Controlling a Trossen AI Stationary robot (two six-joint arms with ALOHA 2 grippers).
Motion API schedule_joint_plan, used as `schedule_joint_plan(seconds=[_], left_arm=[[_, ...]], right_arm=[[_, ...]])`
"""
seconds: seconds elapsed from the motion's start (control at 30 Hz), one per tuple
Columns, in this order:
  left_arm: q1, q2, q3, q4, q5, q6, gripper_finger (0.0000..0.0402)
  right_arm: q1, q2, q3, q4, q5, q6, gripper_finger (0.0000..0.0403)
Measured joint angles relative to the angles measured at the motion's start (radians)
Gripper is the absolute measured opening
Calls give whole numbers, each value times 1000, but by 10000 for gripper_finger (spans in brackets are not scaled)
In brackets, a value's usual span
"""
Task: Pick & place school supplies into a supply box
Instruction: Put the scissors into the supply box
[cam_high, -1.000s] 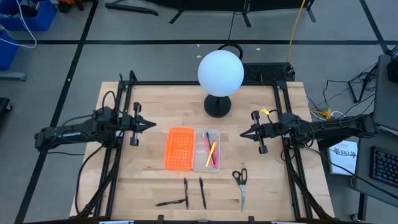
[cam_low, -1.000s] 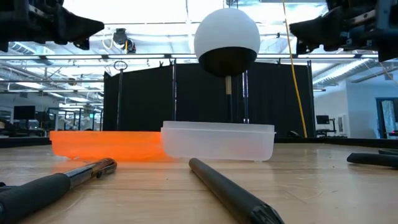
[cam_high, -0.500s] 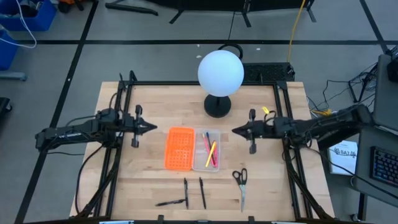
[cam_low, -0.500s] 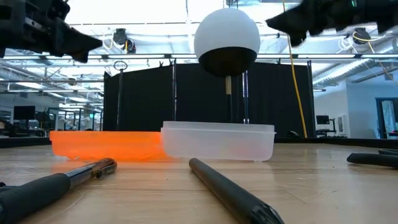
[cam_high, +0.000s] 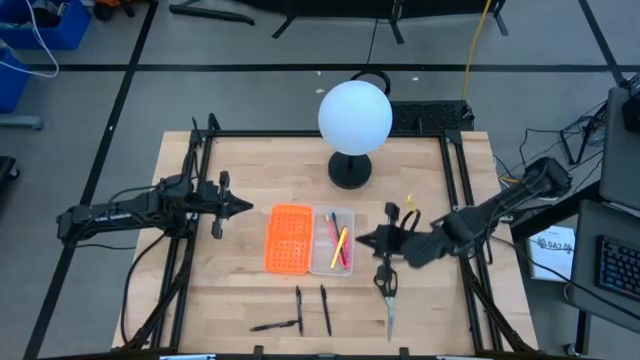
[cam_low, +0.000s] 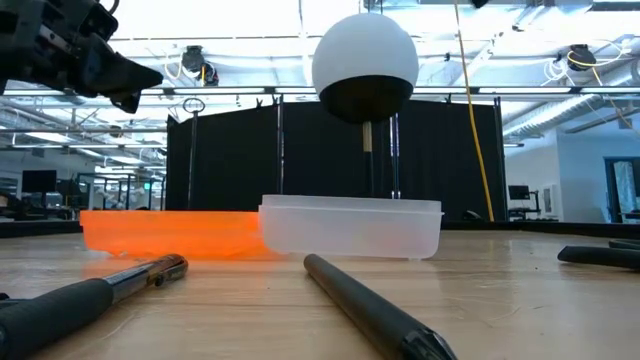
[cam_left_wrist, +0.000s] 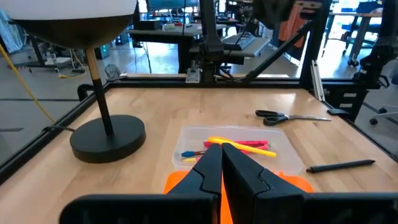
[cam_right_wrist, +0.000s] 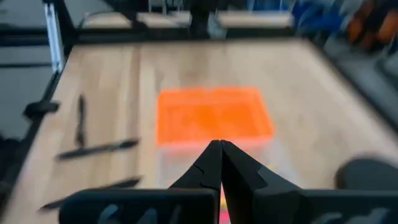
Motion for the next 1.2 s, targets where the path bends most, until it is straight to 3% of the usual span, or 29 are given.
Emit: schedule_joint_plan(seconds=[0.13, 0.27, 0.37, 0.57, 0.63, 0.83, 1.0, 1.2], left_arm=[[0, 0, 0, 0, 0, 6, 21], [0, 0, 0, 0, -1, 49, 21], [0, 0, 0, 28, -1, 64, 21], [0, 0, 2, 106, -9, 55, 21], [0, 0, 2, 109, -9, 58, 21], [0, 0, 2, 110, -36, 137, 21], [0, 0, 2, 123, -124, 135, 21], [0, 0, 2, 121, -138, 132, 21]], right_arm=[[40, 78, 118, -238, -55, 246, 0], [25, 117, 137, -388, -138, 591, 0], [14, 134, 110, -444, -199, 852, 0], [10, 145, -28, -420, -190, 1133, 0], [8, 145, -85, -368, -241, 1237, 0], [11, 146, -175, -238, -446, 1384, 41], [18, 146, -178, -242, -448, 1473, 77], [18, 154, -178, -240, -448, 1526, 91]])
